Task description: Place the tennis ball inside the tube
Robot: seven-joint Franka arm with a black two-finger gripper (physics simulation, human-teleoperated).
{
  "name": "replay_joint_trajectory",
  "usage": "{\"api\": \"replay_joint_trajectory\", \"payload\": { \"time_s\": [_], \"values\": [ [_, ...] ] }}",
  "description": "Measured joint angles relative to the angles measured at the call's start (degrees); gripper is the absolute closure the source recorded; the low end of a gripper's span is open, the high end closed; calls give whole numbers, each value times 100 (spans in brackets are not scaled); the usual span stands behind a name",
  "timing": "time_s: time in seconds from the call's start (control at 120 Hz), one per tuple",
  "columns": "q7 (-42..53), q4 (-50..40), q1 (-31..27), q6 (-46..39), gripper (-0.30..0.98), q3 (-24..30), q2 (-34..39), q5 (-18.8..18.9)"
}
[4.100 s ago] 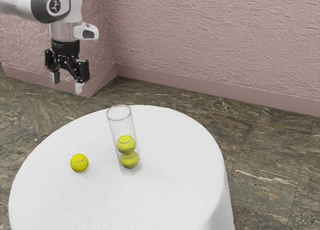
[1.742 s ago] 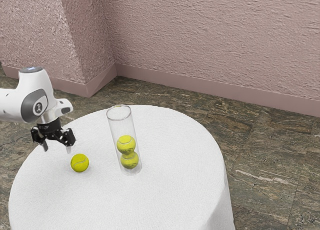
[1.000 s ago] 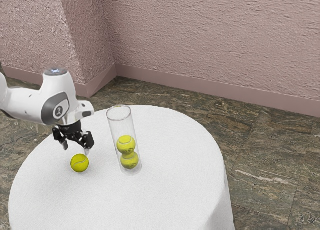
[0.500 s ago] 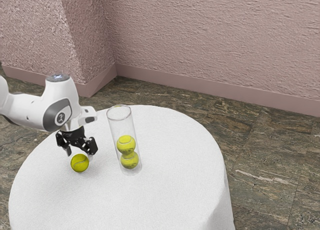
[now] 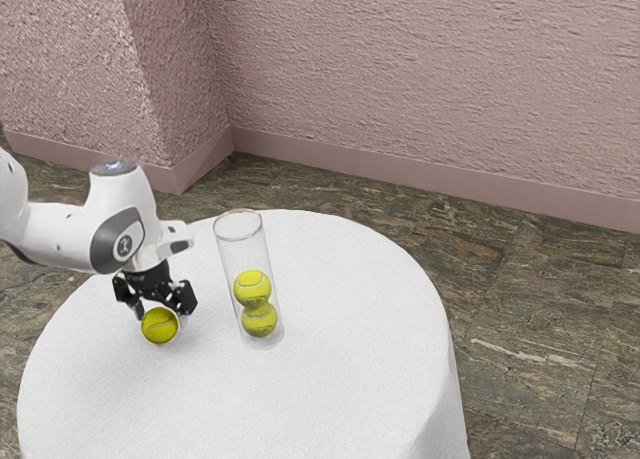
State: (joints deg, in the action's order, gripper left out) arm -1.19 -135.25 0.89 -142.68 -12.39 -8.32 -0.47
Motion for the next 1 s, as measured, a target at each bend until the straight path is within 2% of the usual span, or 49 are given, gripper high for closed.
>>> {"api": "replay_joint_trajectory", "payload": {
  "time_s": [0.25,0.45,0.717,1.0],
  "values": [
    [113,-57,-76,-223,0,-1,-179,-364],
    [218,-63,-125,-331,1,0,-243,-518],
    [336,-56,-132,-382,22,-1,-269,-610],
    [376,-30,-70,-398,35,-23,-165,-528]
  ]
}}
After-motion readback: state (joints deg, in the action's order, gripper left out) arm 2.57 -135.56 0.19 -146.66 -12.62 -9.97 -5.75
